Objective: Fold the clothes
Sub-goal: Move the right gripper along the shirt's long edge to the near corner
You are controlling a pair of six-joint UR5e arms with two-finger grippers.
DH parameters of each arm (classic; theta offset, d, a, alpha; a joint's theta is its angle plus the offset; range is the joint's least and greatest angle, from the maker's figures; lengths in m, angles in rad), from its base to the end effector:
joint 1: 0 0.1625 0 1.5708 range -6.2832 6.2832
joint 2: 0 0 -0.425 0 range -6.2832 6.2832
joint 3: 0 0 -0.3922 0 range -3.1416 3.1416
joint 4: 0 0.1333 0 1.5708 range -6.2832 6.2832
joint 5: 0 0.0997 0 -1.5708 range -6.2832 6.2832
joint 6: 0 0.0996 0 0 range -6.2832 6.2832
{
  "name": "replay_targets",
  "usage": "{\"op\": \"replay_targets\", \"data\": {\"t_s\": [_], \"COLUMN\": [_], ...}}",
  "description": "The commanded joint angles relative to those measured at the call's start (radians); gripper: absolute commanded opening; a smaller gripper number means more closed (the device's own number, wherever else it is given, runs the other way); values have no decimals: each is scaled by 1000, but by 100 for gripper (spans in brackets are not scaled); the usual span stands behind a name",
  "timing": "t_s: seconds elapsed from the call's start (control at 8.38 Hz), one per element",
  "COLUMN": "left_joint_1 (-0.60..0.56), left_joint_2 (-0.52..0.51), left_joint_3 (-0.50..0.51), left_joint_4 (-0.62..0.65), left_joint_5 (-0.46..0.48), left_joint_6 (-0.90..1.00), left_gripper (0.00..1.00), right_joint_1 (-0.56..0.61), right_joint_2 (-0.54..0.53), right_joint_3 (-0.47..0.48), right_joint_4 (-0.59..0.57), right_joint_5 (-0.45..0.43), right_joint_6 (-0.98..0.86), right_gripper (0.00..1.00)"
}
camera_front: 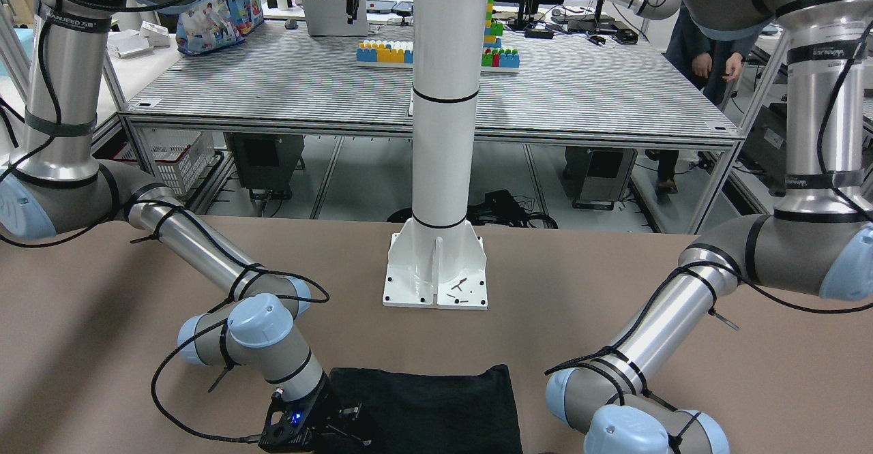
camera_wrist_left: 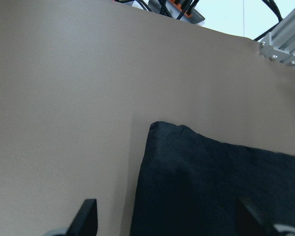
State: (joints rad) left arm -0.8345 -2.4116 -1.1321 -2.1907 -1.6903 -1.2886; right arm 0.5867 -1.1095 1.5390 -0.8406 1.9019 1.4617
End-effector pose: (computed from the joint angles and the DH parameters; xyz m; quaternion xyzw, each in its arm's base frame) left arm 0.4567 -0.6847 0.2590 0.2145 0.4416 -0.2093 0.8457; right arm -0.5037 -0.4560 0.3260 0.0546 -0.5550 0.1074 0.8231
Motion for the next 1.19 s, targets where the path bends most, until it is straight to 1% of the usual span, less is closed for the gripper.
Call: {"op": "replay_targets", "data": {"t_s": [0.0,0.12,0.24,0.36,0.48,0.72,0.84,1.07], "left_joint_1": [0,0,0,0,2,2,2,3], "left_joint_2": [-4,-6,-6,-6,-8,-6,-6,-9], "left_joint_3": [0,0,0,0,0,0,2,2], "left_joint_4": [0,2,3,5,5,5,5,6], "left_joint_5": [-2,-3,-3,-3,-2,0,0,0], "left_joint_6": [0,0,2,2,2,2,3,3], "left_gripper": [100,100,100,100,100,100,100,100], "right_joint_1": [11,12,10,8,-1,-92,-122,-166], "right_joint_2": [-3,-13,-48,-70,-90,-145,-148,-170], "right_joint_3": [93,154,208,236,243,245,244,244], "right_joint_4": [-44,-110,-114,-109,-98,-23,-23,-23], "right_joint_5": [17,13,-7,-33,-75,-191,-219,-242], "right_joint_6": [0,5,116,269,301,304,305,318], "right_gripper": [94,94,94,94,94,94,95,94]}}
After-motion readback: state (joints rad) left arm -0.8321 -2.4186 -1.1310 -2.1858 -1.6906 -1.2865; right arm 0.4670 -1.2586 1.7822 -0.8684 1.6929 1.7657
